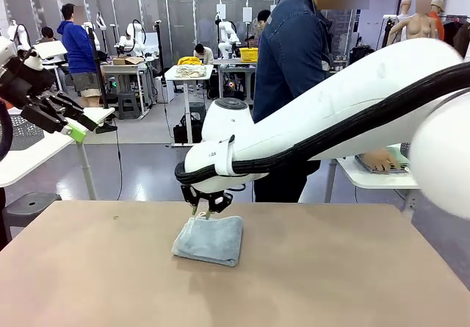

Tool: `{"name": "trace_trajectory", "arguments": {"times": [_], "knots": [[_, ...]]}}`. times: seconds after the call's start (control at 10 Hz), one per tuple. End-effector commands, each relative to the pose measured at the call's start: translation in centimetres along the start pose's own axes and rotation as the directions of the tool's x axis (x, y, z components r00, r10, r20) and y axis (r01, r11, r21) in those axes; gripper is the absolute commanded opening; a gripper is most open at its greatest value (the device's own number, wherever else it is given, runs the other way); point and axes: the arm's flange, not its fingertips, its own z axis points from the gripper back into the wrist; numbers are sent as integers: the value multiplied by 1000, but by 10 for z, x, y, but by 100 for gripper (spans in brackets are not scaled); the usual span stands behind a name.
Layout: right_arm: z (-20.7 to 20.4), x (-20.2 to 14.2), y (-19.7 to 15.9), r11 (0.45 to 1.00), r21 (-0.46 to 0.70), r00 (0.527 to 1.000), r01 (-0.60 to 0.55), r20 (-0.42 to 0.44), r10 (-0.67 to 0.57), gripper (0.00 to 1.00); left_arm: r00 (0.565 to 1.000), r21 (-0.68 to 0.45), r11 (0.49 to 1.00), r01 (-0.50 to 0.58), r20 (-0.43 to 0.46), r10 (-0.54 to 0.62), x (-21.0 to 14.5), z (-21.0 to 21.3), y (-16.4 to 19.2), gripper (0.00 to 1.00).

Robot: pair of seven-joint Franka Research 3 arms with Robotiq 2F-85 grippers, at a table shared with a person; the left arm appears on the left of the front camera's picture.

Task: Fold the towels and place them in the basket.
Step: When a person lays out a Towel with hook on the table, fold it in half twice.

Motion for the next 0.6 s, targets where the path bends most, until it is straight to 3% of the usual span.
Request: {"name": "trace_trajectory", "arguments": {"times": [0.0, 0.2, 0.5], "knots": [[37, -10, -68, 994, -26, 993, -107, -50, 106, 39, 1000, 5, 1000, 4, 5, -4, 0, 0, -3, 78], [55, -6, -116, 987, -22, 986, -162, -48, 161, 39, 1000, 5, 1000, 4, 5, -4, 0, 0, -3, 78], [68, -5, -144, 988, 45, 986, -145, -78, 149, 39, 1000, 5, 1000, 4, 5, -4, 0, 0, -3, 78]]}}
